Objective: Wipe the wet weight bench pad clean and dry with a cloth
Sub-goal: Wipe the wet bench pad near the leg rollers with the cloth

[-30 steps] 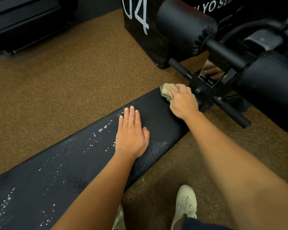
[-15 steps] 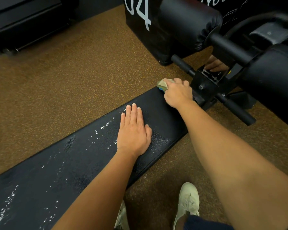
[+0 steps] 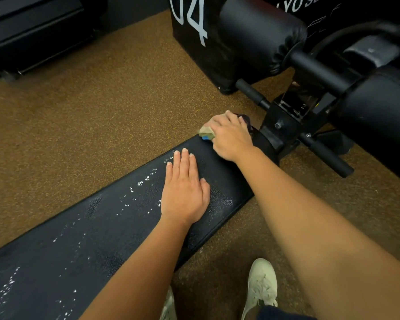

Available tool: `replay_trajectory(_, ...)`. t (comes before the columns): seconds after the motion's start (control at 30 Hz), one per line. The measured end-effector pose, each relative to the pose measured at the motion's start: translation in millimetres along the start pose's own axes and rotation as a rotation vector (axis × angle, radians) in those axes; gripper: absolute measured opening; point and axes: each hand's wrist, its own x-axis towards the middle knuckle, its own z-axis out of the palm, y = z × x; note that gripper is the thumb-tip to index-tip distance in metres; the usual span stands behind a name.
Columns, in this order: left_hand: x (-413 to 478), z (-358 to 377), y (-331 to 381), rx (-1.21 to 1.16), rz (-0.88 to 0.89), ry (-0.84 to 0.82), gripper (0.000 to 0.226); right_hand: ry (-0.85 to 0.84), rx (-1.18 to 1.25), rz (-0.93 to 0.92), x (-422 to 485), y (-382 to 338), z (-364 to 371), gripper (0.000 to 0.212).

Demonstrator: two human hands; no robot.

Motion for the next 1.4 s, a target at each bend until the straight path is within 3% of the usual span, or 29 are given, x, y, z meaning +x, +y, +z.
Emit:
replay_trajectory(0.07,0.2,1.0,-0.8,0.000,0.003,0.011,0.073,0.033,0.010,-0.022,-1.2,5.2,3.5,0.050)
replay_trajectory(0.23,-0.5,3.6,-0.6,-0.005,0.012,0.040,0.070,0.069,-0.046,0.142,12.5,-0.4,2.2,0.039)
replay_trajectory(0.37,-0.1,5.9,-1.9,0.003,0.010,0.056,0.068,0.036,-0.118,-0.064,19.5,-6.5,7.3,0.037)
replay_trajectory(0.53,1.3,7.2,-1.7,0.031,0.012,0.069,0.067,-0.009,-0.084,0.076,31.3,0.4,1.4,0.039)
replay_trajectory(0.7,1.2,6.3,-1.1,0.057,0.004,0.070,0.067,-0.056,-0.106,-0.112,29.9,-2.9,1.2,0.039)
replay_trajectory(0.87,0.8,6.4,-0.5,0.034,0.008,0.066,0.068,-0.087,-0.088,0.073,33.8,1.9,-4.4,0.039)
replay_trajectory(1.03,0.2,5.3,-1.0,0.020,0.005,0.047,0.070,-0.108,-0.070,-0.174,24.6,-11.5,-1.2,0.041)
replay_trajectory(1.23,1.0,4.4,-0.2,0.013,0.004,0.039,0.070,-0.122,-0.089,0.016,31.2,-5.6,-7.1,0.040)
replay_trajectory(1.4,0.0,3.2,-0.7,0.001,0.002,0.030,0.071,-0.172,-0.111,-0.151,30.1,-20.8,-0.7,0.042)
